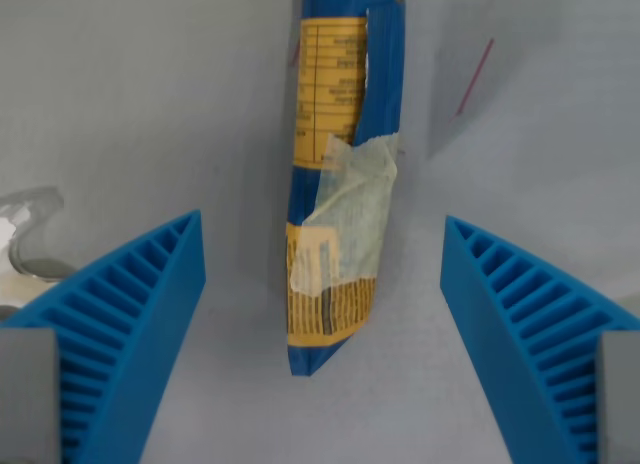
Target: Move above the blue bag
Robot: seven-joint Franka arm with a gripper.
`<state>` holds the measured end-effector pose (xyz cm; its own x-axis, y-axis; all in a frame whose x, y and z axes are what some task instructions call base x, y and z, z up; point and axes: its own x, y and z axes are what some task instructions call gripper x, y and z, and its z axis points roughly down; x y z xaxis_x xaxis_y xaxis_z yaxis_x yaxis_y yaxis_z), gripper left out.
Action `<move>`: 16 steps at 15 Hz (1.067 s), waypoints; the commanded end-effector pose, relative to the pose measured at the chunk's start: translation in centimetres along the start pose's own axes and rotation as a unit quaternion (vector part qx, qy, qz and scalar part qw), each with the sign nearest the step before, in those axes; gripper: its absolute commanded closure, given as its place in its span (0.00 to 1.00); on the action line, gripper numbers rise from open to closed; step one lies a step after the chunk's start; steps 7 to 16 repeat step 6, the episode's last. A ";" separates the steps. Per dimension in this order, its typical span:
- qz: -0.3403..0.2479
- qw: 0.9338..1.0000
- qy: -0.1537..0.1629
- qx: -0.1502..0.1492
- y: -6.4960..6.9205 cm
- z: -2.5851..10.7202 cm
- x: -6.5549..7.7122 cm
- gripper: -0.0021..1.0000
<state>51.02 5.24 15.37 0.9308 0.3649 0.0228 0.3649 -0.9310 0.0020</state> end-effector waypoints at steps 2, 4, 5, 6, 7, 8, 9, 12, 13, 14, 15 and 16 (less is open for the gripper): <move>-0.015 0.999 0.009 0.036 0.1 0.4 0.7 0.00; -0.014 0.999 0.008 0.036 0.1 0.4 0.8 0.00; -0.013 0.999 0.008 0.036 0.1 0.4 0.8 0.00; -0.013 0.999 0.008 0.036 0.1 0.4 0.8 0.00; -0.013 0.999 0.008 0.036 0.1 0.4 0.8 0.00; -0.013 0.999 0.008 0.036 0.1 0.4 0.8 0.00; -0.013 0.999 0.008 0.036 0.1 0.4 0.8 0.00; -0.013 0.999 0.008 0.036 0.1 0.4 0.8 0.00; -0.013 0.999 0.008 0.036 0.1 0.4 0.8 0.00; -0.013 0.999 0.008 0.036 0.1 0.4 0.8 0.00; -0.013 0.999 0.008 0.036 0.1 0.4 0.8 0.00; -0.013 0.999 0.008 0.036 0.1 0.4 0.8 0.00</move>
